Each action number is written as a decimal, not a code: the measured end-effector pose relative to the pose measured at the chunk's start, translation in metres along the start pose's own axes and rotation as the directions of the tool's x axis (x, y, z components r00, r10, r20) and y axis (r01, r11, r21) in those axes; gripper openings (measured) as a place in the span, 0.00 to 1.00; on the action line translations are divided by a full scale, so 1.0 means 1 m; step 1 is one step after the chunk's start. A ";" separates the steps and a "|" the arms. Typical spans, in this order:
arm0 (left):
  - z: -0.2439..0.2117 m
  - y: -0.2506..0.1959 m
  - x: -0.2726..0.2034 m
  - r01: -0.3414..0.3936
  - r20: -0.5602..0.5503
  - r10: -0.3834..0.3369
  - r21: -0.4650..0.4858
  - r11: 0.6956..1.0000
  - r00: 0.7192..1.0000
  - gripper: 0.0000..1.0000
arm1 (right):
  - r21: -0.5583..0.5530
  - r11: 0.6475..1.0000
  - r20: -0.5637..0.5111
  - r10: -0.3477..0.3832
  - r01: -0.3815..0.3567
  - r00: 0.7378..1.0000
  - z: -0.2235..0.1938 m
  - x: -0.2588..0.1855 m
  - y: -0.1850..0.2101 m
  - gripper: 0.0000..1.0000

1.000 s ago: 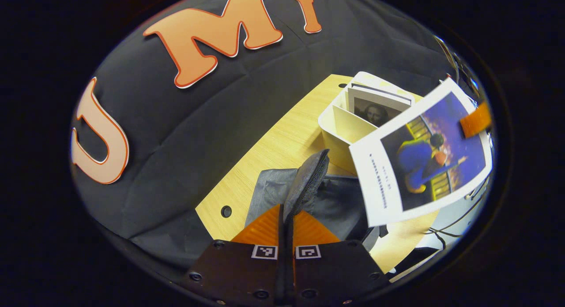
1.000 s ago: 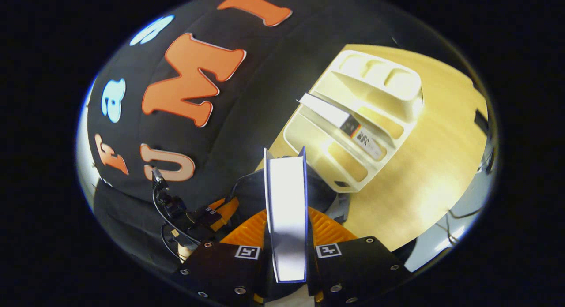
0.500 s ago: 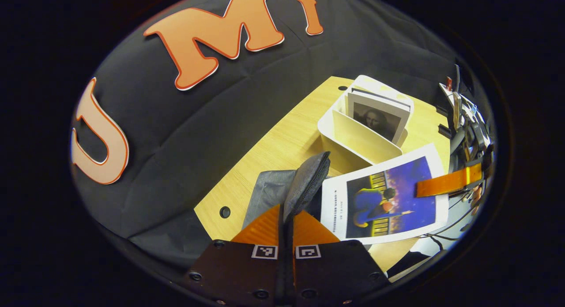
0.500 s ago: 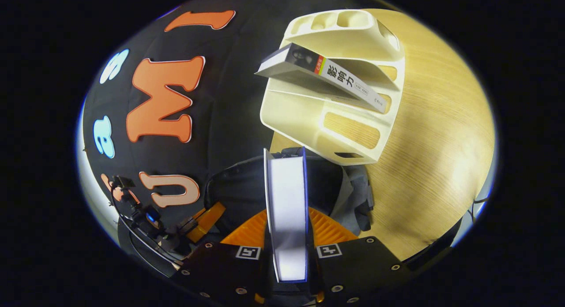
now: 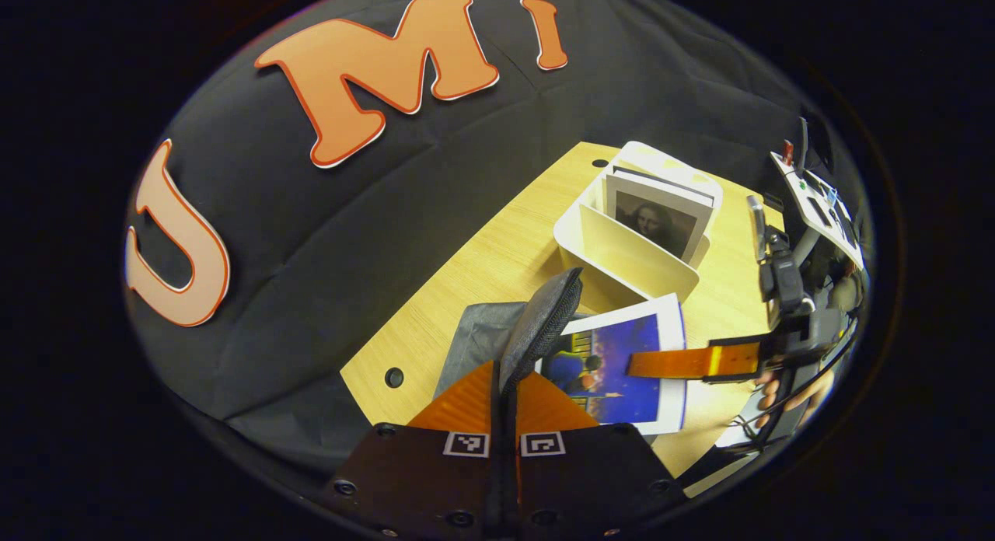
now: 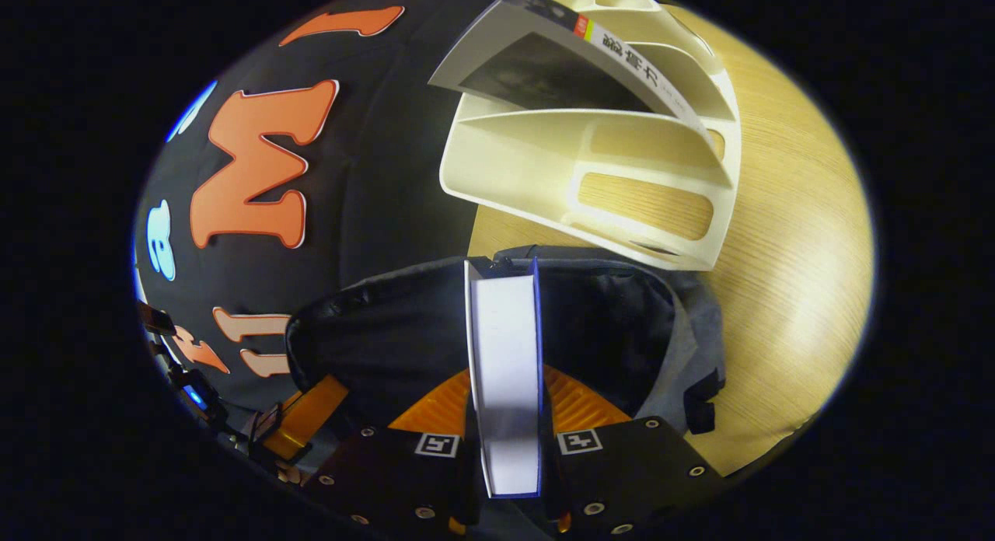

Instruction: Open the schoolbag, grab two books from the bookshelf and put them into the schoolbag.

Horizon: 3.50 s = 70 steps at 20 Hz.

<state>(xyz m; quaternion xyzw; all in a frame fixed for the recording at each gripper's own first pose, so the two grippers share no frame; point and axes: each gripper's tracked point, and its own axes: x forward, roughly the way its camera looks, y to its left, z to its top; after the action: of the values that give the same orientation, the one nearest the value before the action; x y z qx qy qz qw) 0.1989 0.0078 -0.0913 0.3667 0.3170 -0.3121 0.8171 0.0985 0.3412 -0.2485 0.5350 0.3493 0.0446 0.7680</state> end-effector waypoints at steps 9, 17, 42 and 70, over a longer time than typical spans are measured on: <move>-0.005 0.000 0.002 -0.004 0.010 0.004 0.020 1.000 1.000 0.01 | 0.008 0.998 0.018 -0.069 0.069 0.997 -0.018 0.058 0.004 0.32; -0.013 0.011 0.015 0.006 0.010 -0.006 -0.047 0.999 1.000 0.01 | -0.017 0.972 -0.055 -0.234 0.233 0.971 -0.032 0.044 -0.018 0.89; -0.041 -0.027 0.016 0.028 0.052 -0.022 -0.123 0.992 0.998 0.01 | -0.440 0.732 0.362 -0.386 0.521 0.848 0.173 -0.164 0.019 0.99; -0.042 -0.033 0.051 -0.077 -0.078 0.062 -0.201 0.976 0.995 0.01 | -0.851 0.294 0.123 -0.696 0.436 0.708 0.259 -0.027 -0.017 0.43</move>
<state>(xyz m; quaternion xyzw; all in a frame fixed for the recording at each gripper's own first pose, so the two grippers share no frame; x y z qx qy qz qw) 0.1932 0.0092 -0.1653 0.3026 0.3631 -0.2359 0.8491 0.2242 0.1171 -0.2027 -0.0716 0.5517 0.0003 0.8310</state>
